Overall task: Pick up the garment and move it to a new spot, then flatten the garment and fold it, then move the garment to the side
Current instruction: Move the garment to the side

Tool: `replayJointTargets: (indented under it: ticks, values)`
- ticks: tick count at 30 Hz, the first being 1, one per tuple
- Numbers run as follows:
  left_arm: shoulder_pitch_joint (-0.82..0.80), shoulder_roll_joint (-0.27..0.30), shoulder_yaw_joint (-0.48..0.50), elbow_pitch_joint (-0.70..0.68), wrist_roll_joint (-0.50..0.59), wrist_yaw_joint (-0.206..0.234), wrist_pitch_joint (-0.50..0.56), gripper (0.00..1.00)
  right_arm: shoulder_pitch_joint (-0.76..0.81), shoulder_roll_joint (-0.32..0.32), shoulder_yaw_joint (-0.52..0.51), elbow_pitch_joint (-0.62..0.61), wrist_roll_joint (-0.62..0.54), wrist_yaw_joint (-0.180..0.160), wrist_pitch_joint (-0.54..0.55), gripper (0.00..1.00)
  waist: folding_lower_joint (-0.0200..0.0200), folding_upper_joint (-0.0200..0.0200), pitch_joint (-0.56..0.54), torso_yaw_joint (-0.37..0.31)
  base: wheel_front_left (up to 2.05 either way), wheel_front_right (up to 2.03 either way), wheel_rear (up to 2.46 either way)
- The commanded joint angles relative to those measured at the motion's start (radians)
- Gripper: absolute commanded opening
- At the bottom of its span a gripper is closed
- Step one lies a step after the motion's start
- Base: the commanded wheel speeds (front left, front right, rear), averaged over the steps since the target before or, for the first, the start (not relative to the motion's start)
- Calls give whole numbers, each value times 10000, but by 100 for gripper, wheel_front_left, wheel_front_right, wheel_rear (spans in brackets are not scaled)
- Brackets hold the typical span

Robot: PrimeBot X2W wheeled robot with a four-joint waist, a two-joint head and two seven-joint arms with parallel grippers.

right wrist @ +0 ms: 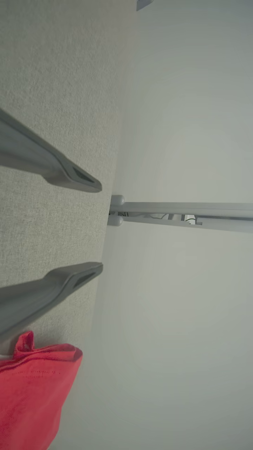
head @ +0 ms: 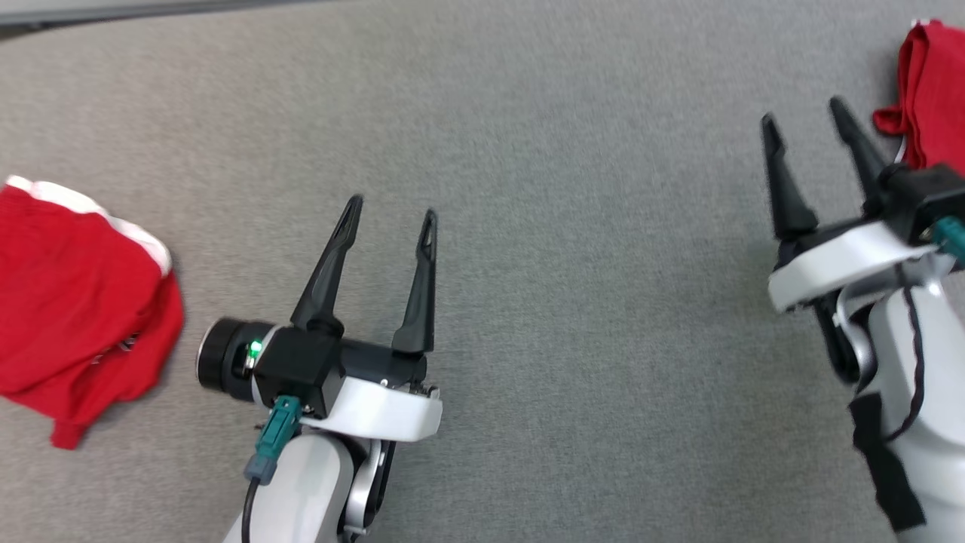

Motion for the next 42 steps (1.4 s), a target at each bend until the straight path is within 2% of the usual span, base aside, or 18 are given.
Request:
replayJointTargets:
  ticks: [1, 9, 13, 21, 29, 35, 42]
  values:
    - [146, 35, 63, 38, -64, 102, -37, 100, 205, -6, 45, -97, 120, -3, -50, 100, 0, 0, -697, 537, 0, 0, 0]
    - [1365, 26, 564, 45, -271, 746, -80, 100, 2104, 237, 709, -1340, 701, -4, -49, 100, 0, 0, -1975, 910, 0, 0, 0]
    - [1988, 23, 975, -140, -207, 839, -83, 100, 2923, 152, 767, -1965, 954, -4, -49, 100, 0, 0, -2348, 997, 0, 0, 0]
    - [3090, 30, 1553, -557, 116, 323, -83, 100, 4616, 426, 580, -3070, 915, -3, -39, 100, 0, 0, -2898, 1030, 0, 0, 0]
    - [4146, 29, 2046, -628, 214, 228, -86, 100, 5826, 769, 258, -3569, 650, -3, -38, 100, 0, 0, -3490, 919, 0, 0, 0]
    - [4467, 29, 2188, -420, 370, -105, -86, 100, 6312, 968, -116, -3771, 525, -3, -38, 100, 0, 0, -3654, 843, 0, 0, 0]
    - [4566, 26, 2302, -373, 466, -233, -86, 100, 6459, 1084, -183, -3879, 449, -3, -38, 100, 0, 0, -3660, 690, 0, 0, 0]
